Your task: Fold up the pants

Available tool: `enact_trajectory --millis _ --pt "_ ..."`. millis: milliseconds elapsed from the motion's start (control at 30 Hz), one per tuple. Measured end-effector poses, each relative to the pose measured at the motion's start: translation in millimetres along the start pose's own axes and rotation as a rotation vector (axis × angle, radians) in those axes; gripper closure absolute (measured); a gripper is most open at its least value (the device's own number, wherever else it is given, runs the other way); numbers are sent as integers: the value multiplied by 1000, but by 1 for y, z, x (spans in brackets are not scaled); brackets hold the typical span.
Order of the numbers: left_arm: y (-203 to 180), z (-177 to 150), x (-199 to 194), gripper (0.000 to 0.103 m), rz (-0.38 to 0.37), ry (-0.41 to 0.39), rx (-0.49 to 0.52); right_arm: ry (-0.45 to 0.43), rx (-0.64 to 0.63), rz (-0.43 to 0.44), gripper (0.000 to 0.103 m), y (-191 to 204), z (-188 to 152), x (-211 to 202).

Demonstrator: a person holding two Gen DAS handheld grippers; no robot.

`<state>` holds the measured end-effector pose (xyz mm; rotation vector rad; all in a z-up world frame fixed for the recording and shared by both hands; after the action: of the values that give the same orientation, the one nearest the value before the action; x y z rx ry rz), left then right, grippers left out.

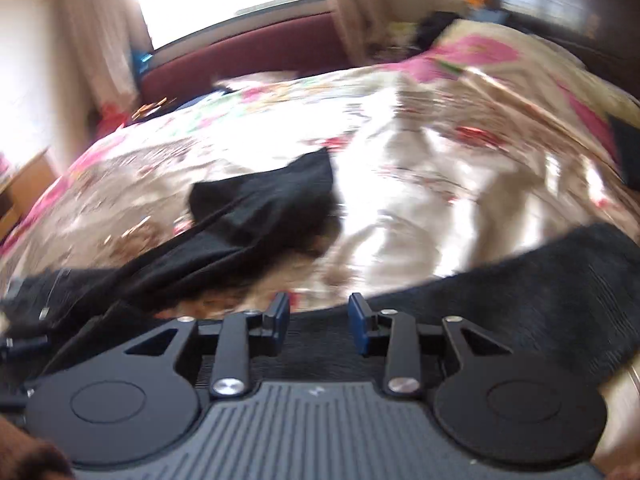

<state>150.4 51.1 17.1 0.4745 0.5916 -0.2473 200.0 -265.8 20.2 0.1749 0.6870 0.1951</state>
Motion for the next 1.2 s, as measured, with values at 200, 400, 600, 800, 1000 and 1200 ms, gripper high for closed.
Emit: enact_trajectory --millis 200,400,600,800,1000,1200 --pt "64 -30 12 38 149 30 66 114 -487 205 59 119 20 75" --pt "82 -52 21 33 189 40 202 133 -896 277 44 185 5 98" --pt "88 -53 37 31 171 39 293 166 -1184 256 40 216 -13 119" --pt "91 -47 38 43 161 49 304 230 -1222 266 46 214 0 134" --pt "87 -57 29 42 106 46 297 324 -1293 304 46 214 6 146" --pt "90 -63 34 36 90 60 310 455 -1345 317 52 214 5 169"
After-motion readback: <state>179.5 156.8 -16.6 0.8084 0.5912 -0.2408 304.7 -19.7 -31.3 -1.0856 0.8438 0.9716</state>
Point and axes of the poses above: each gripper's, at about its wrist camera, not at the fingertips, and x roughly the way its jaws point, y to its left, z to its top, the point moved 2 cm from there along x, roughly the way its jaws point, and after that the axes turned 6 degrees about z, right-handed, at the moved point
